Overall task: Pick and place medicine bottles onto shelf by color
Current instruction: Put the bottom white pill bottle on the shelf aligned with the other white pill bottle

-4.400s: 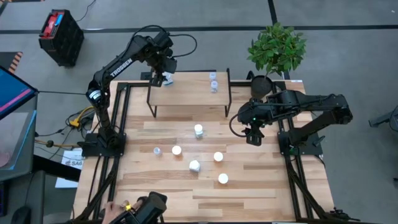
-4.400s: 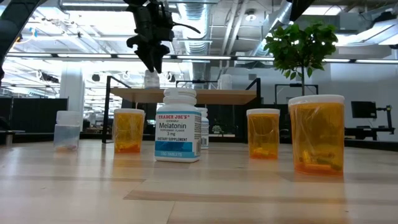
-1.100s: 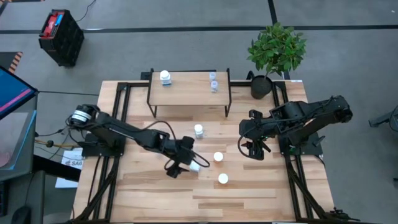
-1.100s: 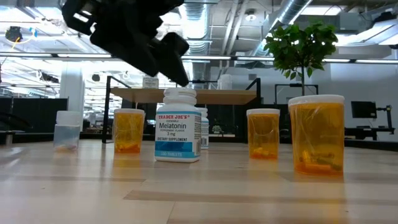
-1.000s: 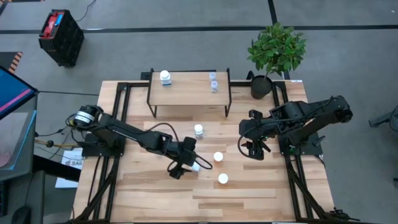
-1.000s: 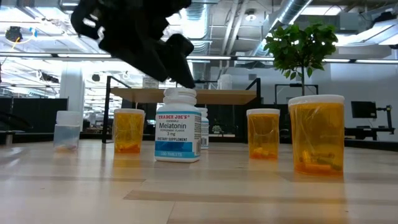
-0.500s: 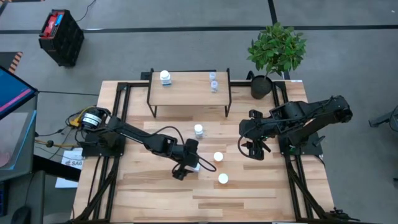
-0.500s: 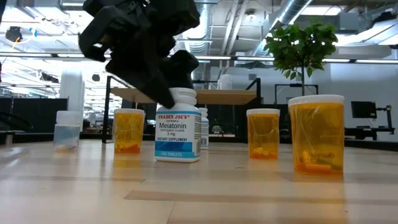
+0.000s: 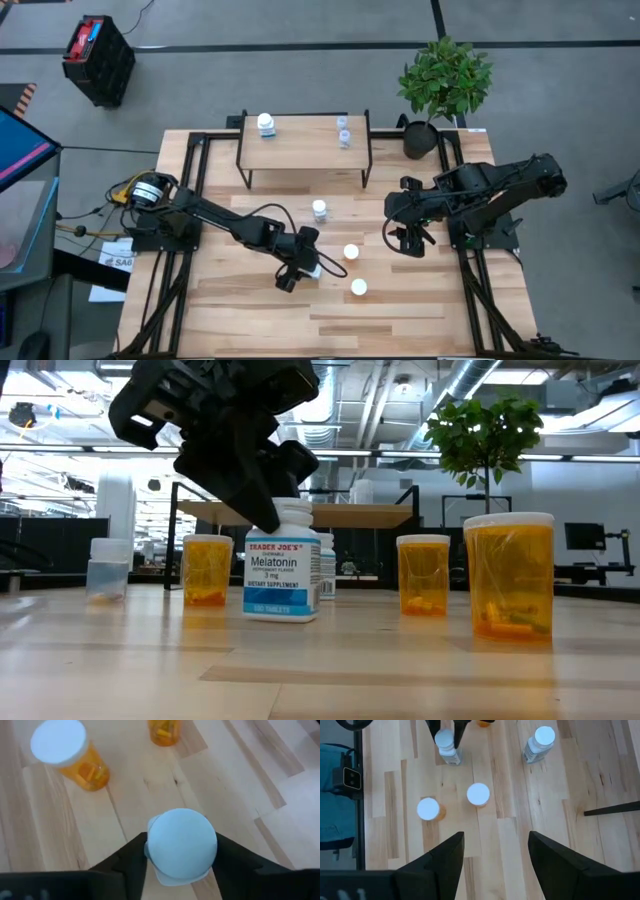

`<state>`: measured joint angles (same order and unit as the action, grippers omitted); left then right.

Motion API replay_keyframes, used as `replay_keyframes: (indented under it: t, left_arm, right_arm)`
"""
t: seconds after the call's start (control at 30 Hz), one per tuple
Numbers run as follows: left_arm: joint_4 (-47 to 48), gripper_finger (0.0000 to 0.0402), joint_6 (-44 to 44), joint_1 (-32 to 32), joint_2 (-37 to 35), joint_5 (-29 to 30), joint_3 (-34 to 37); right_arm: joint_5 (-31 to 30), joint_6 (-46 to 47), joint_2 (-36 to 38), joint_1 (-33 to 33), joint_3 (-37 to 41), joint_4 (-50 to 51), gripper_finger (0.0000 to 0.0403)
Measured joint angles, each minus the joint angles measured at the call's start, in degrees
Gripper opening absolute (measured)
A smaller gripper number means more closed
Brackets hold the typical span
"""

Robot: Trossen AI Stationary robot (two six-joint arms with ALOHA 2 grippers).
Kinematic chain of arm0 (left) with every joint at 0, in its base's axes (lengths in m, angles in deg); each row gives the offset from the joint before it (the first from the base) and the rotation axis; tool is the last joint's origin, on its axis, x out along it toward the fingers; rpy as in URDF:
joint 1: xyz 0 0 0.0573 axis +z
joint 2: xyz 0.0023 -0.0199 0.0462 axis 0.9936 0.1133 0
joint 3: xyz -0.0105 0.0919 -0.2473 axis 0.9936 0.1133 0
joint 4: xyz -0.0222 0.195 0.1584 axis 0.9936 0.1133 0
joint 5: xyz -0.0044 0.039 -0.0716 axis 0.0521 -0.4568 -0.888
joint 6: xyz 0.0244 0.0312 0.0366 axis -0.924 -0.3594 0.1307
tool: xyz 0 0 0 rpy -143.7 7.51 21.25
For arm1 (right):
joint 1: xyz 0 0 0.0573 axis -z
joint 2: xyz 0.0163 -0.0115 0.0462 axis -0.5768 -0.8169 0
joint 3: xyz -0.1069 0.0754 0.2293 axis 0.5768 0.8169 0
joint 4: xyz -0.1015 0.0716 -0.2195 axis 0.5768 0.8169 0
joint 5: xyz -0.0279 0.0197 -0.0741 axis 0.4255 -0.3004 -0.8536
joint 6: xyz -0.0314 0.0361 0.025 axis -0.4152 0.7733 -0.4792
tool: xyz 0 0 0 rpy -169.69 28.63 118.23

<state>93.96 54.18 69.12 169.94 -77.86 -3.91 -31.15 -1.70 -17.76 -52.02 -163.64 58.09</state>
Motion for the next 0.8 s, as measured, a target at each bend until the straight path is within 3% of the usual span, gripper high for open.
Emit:
replay_keyframes:
  t: [0.2,0.37,0.57,0.8]
  left_arm:
    - [2.3,0.0144,-1.8,0.1,-1.1,-2.4,0.0]
    - [15.9,0.0144,-4.8,0.6,-6.3,-3.6,-4.0]
    - [34.4,0.0156,-11.4,1.9,-15.3,4.2,-9.6]
    - [41.8,0.0149,-15.7,8.5,-28.2,13.6,-11.2]
  right_arm:
    - [0.0,0.0,0.0,0.0,0.0,0.0,0.0244]
    - [0.0,0.0,0.0,0.0,0.0,0.0,0.0244]
    - [0.0,0.0,0.0,0.0,0.0,-0.1,0.0244]
    - [0.0,0.0,0.0,0.0,0.0,-0.4,0.0244]
